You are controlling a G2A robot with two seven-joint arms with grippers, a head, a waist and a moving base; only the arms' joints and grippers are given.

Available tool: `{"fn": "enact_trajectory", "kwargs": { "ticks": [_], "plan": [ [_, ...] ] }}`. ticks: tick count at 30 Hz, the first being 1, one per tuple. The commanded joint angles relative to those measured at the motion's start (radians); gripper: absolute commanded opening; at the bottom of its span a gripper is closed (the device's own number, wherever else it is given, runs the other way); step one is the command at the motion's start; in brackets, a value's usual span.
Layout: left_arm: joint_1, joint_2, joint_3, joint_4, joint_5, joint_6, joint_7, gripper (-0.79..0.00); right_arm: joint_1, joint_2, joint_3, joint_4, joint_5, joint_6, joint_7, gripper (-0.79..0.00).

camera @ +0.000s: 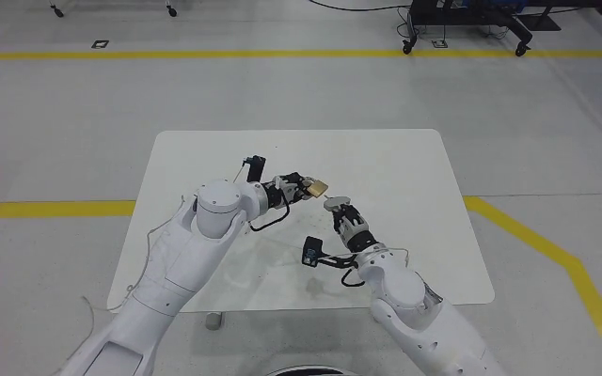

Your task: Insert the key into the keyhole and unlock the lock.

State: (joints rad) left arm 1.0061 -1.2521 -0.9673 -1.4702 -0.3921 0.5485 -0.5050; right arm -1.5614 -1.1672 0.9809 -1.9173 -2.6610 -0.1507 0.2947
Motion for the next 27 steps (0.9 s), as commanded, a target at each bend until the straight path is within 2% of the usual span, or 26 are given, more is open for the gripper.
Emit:
{"fn": "enact_trajectory", "kwargs": {
  "ticks": [1,27],
  "plan": [
    [0.001,0.0,-0.001,0.0,0.001,-0.001,-0.001,-0.785,-0.002,-0.001,0.004,0.0,-0.002,-0.001,0.001,-0.785],
    [0.015,-0.002,0.01,-0.031,0.064,0.017,0.016,-0.785,0.011,-0.023,-0.005,0.024,-0.031,-0.036,0.013,-0.785]
  ]
}}
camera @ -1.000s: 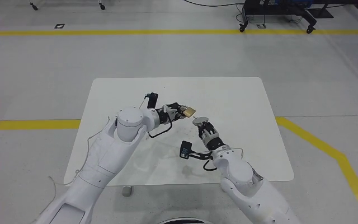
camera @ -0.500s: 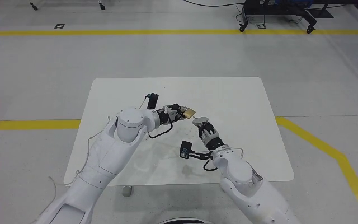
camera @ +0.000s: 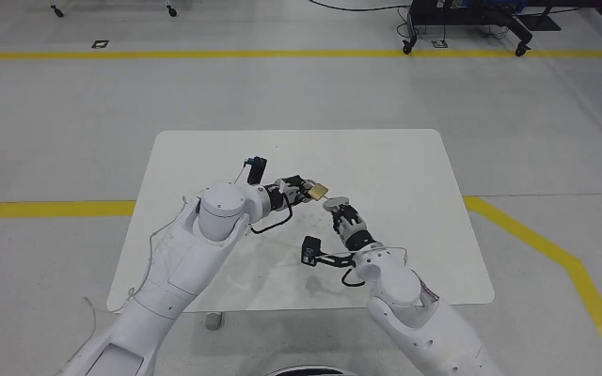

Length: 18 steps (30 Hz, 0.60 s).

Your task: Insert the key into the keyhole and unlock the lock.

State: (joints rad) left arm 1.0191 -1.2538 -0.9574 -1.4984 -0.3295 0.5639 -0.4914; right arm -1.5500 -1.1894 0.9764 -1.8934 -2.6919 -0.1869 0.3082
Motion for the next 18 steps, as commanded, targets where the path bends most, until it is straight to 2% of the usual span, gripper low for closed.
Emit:
{"fn": "enact_trajectory", "kwargs": {
  "ticks": [1,18],
  "plan": [
    [0.003,-0.001,0.001,-0.006,0.001,0.003,0.004,-0.785,0.0,-0.001,0.0,0.0,-0.001,0.0,-0.001,-0.785],
    [0.014,-0.005,-0.001,-0.023,-0.002,0.012,0.002,-0.785,-0.004,-0.012,0.004,0.0,0.01,-0.002,-0.034,-0.785]
  ]
}}
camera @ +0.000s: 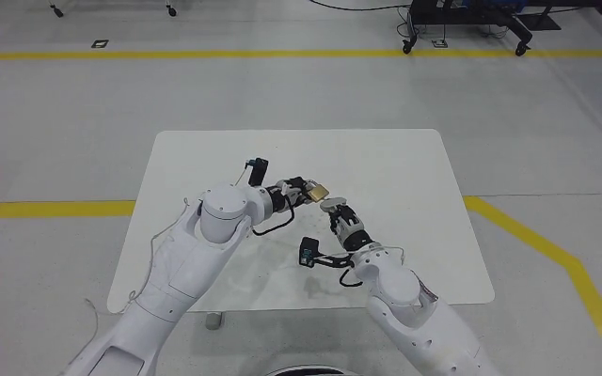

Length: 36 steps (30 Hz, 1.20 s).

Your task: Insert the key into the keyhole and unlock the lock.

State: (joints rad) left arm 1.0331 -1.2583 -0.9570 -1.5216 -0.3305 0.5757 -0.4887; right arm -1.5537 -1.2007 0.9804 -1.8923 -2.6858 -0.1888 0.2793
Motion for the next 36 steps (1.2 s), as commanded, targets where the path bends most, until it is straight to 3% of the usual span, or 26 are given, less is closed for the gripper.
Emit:
{"fn": "enact_trajectory", "kwargs": {
  "ticks": [1,26,36],
  "plan": [
    [0.001,0.0,-0.003,0.0,-0.003,0.002,0.0,-0.785,-0.001,-0.001,0.002,-0.002,0.01,-0.001,-0.014,-0.785],
    [0.01,-0.006,-0.023,-0.006,-0.034,0.009,0.015,-0.785,-0.025,0.001,0.054,-0.02,0.08,-0.022,-0.126,-0.785],
    [0.013,-0.007,-0.038,-0.003,-0.048,0.009,0.018,-0.785,-0.04,0.007,0.096,-0.032,0.146,-0.033,-0.223,-0.785]
  ]
}}
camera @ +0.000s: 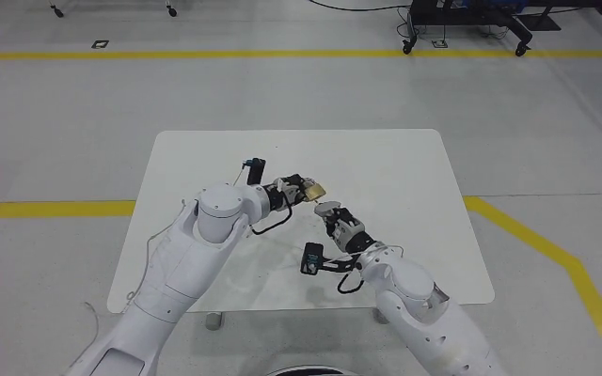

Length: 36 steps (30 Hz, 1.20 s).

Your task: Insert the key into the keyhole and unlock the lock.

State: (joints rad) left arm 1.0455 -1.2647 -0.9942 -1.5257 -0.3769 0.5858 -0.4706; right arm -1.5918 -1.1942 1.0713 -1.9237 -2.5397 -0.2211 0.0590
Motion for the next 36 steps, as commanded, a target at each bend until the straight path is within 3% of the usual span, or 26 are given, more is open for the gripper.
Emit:
{"fn": "enact_trajectory", "kwargs": {
  "ticks": [1,17,24,36],
  "plan": [
    [0.0,0.0,-0.001,0.002,-0.003,0.0,-0.001,-0.785,-0.004,0.001,0.008,-0.002,-0.001,-0.001,-0.004,-0.785],
    [0.0,0.005,-0.053,0.018,-0.04,-0.013,-0.027,-0.785,-0.051,0.014,0.1,-0.041,0.061,0.021,-0.073,-0.785],
    [0.037,0.025,-0.134,-0.01,-0.081,-0.053,-0.14,-0.785,-0.091,0.025,0.139,-0.079,0.067,0.015,-0.154,-0.785],
    [0.037,0.025,-0.134,-0.01,-0.081,-0.053,-0.14,-0.785,-0.091,0.025,0.139,-0.079,0.067,0.015,-0.154,-0.785]
  ]
}}
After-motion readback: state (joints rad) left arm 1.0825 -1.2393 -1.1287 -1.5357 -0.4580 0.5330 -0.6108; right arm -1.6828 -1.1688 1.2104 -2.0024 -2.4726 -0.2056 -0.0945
